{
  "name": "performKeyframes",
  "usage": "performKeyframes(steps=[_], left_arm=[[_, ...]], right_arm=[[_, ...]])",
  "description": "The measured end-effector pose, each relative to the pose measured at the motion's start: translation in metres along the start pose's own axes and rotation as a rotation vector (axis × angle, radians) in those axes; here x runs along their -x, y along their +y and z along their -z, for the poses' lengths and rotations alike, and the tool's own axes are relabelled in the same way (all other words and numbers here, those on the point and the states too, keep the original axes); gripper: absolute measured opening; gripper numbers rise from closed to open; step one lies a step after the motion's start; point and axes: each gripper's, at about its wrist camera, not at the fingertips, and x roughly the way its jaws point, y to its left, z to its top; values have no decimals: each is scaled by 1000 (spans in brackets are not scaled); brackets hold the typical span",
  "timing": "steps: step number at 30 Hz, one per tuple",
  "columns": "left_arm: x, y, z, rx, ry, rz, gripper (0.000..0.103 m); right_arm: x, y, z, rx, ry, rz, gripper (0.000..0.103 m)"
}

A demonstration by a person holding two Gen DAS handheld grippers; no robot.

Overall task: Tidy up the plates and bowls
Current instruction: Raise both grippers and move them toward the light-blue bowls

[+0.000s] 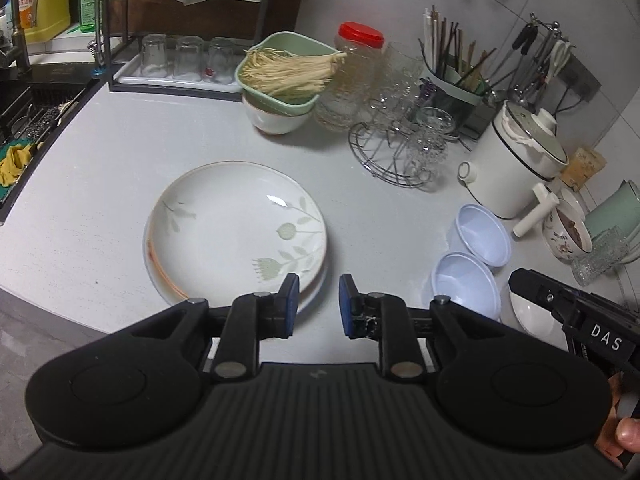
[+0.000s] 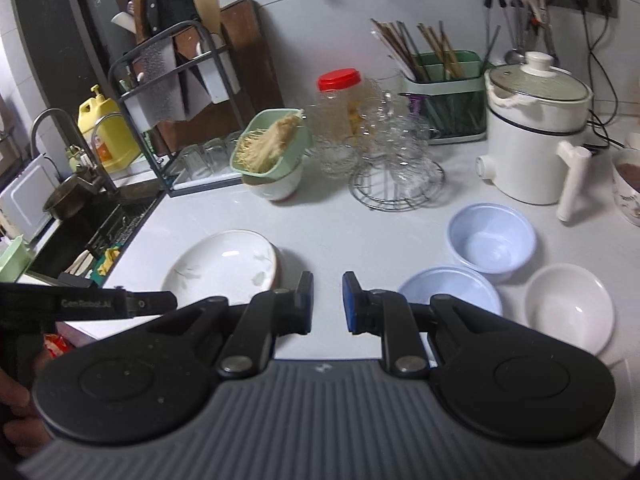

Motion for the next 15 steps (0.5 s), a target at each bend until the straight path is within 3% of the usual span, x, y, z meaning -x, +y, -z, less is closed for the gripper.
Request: performKeyframes(steps=[8, 15], left_arm=[[-9, -31, 4, -86, 27, 23, 40], [-32, -56, -1, -190, 54, 76, 45]], right_arm=[[14, -29, 11, -52, -24, 48, 19], [15, -46, 25, -83, -23, 116, 19]])
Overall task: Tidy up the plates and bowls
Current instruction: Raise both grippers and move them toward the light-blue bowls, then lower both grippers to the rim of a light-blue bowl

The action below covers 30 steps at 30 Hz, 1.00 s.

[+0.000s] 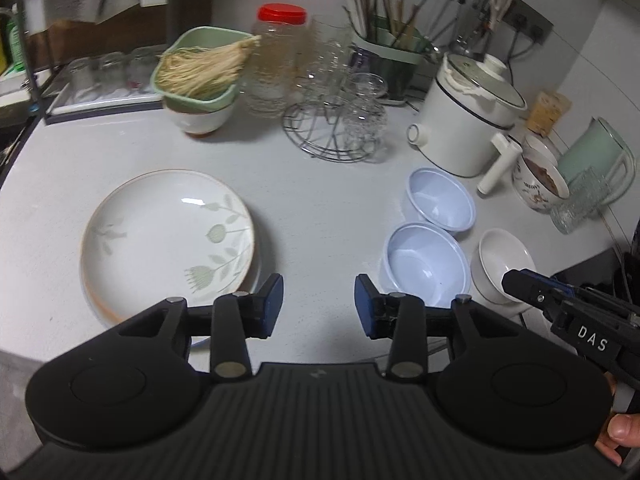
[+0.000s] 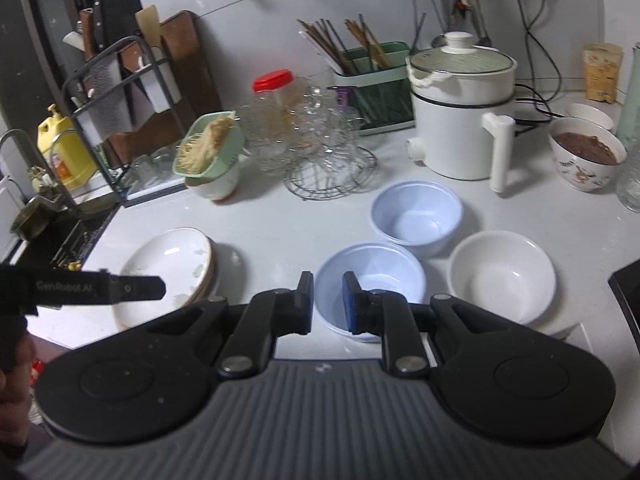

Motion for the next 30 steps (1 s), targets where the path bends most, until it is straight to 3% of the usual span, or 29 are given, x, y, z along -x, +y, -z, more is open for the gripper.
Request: performKeyframes(steps=[7, 8, 10, 11, 12, 23, 30], left_arm=[[-26, -17, -7, -91, 35, 39, 58], [-29, -19, -7, -105, 38, 40, 60], [-36, -22, -8, -129, 44, 40, 60], [-39, -24, -8, -138, 49, 40, 60], [-42, -24, -9, -147, 55, 40, 60], [-73, -28, -10, -188, 84, 92, 60], [-110, -35, -8, -134, 134, 152, 59]], right_arm=[[-4, -17, 11, -74, -6, 69, 19], [-4, -19, 13, -90, 0, 80, 22], [-4, -22, 14, -119, 3, 71, 36], [-4, -23, 15, -127, -1, 61, 48], [-4, -24, 16, -131, -2, 56, 53], [-29, -29, 34, -124, 35, 75, 52], [-46, -43, 39, -170, -1, 103, 51]])
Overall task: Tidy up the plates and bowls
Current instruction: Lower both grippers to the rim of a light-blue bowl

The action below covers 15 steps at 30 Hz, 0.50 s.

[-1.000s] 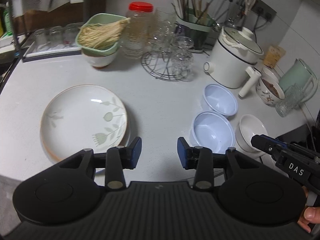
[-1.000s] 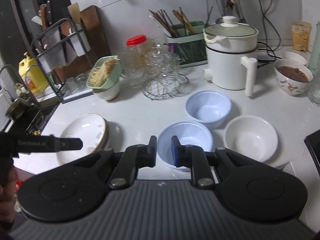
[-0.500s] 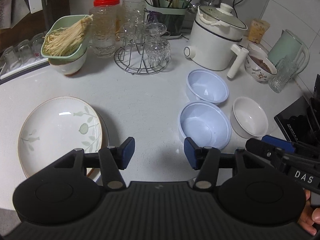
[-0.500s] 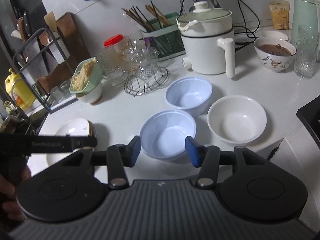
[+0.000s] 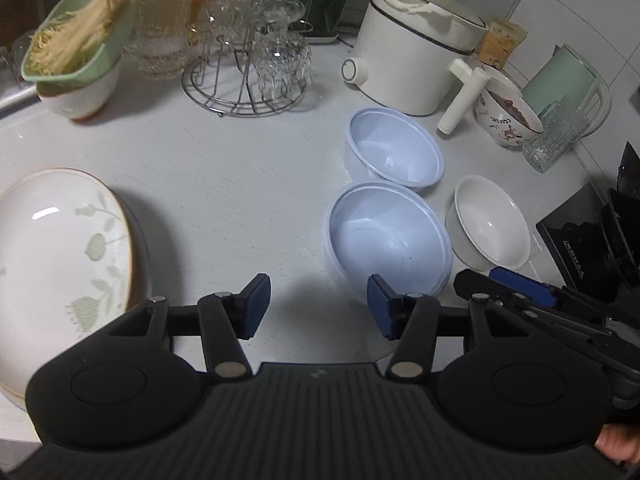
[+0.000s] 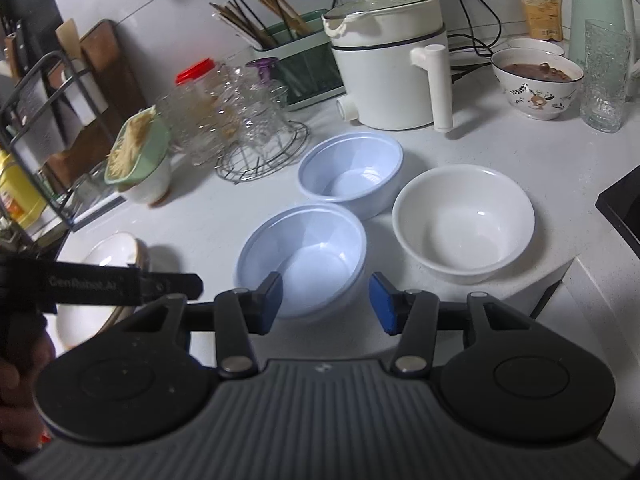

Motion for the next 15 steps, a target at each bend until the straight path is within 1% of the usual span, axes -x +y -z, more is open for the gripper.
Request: performKeyframes(steps=[3, 7, 9, 11, 12, 15], left_arm=[[-8, -3, -3, 1, 0, 11, 58], [-19, -7, -8, 2, 14, 33, 54], [-25, -9, -10, 0, 19, 30, 51], [-30, -8, -12, 11, 24, 31, 49], [-33, -6, -12, 20, 29, 31, 47], [-42, -3, -18, 39, 49, 6, 35]], right_arm=[[-11, -2, -2, -4, -5, 15, 51], [-20, -1, -4, 4, -11, 22, 49], [-26, 0, -5, 5, -6, 31, 42], [-30, -1, -6, -2, -6, 40, 39], [-32, 0, -6, -1, -6, 45, 35], [-39, 3, -7, 10, 0, 61, 28]])
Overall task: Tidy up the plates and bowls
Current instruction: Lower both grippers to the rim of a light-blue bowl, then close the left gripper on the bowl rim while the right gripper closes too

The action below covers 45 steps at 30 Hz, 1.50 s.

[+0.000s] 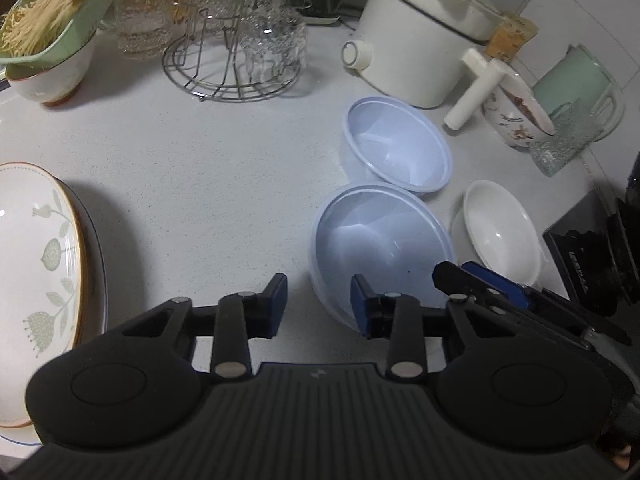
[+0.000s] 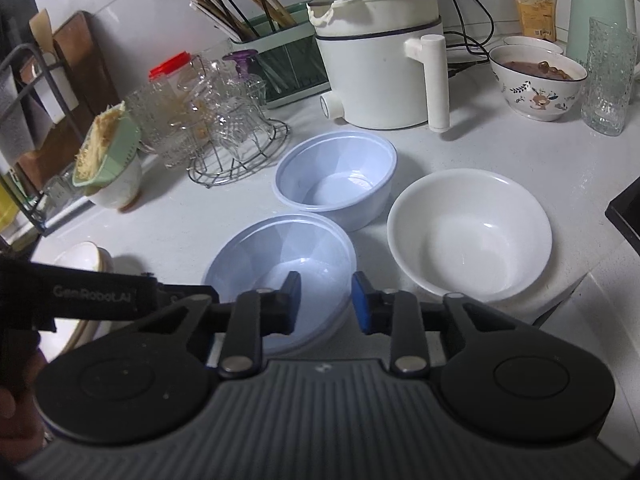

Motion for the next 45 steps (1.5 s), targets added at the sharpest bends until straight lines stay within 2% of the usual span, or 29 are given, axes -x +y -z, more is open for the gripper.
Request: performKeyframes(steps=[3, 8, 11, 15, 19, 25, 28, 29, 30, 31, 32, 33, 38, 45], left_arm=[[-6, 2, -6, 0, 0, -7, 28], [-8, 8, -10, 10, 3, -14, 24], [-2, 14, -11, 27, 4, 10, 17], [8, 14, -9, 30, -11, 26, 17], [12, 17, -6, 50, -17, 2, 17], [18, 23, -5, 51, -38, -26, 18], [18, 27, -7, 70, -35, -22, 24], [18, 28, -8, 82, -33, -12, 30], [18, 28, -9, 88, -34, -8, 37], [18, 28, -10, 88, -40, -9, 40], [18, 26, -11, 82, -46, -9, 42], [17, 24, -12, 75, -46, -5, 42], [10, 19, -16, 59, -45, 3, 42], [0, 24, -21, 64, -36, 18, 41]], right_arm=[[-5, 4, 0, 14, 3, 6, 20], [-8, 10, -1, 23, 2, 5, 19], [-7, 10, -2, 10, 6, -18, 16], [-3, 23, 0, 38, 8, -71, 15], [-2, 39, 3, 78, 15, -103, 15], [9, 40, 0, 91, -24, -64, 15], [19, 32, 2, 76, -59, -10, 17], [21, 30, 2, 69, -65, 1, 20], [24, 27, 3, 64, -71, 13, 29], [27, 24, 4, 58, -77, 23, 36], [29, 22, 6, 51, -84, 28, 50], [31, 19, 7, 42, -90, 22, 52], [20, 13, 9, 5, -59, 2, 51], [-5, 12, 4, -9, -59, 29, 48]])
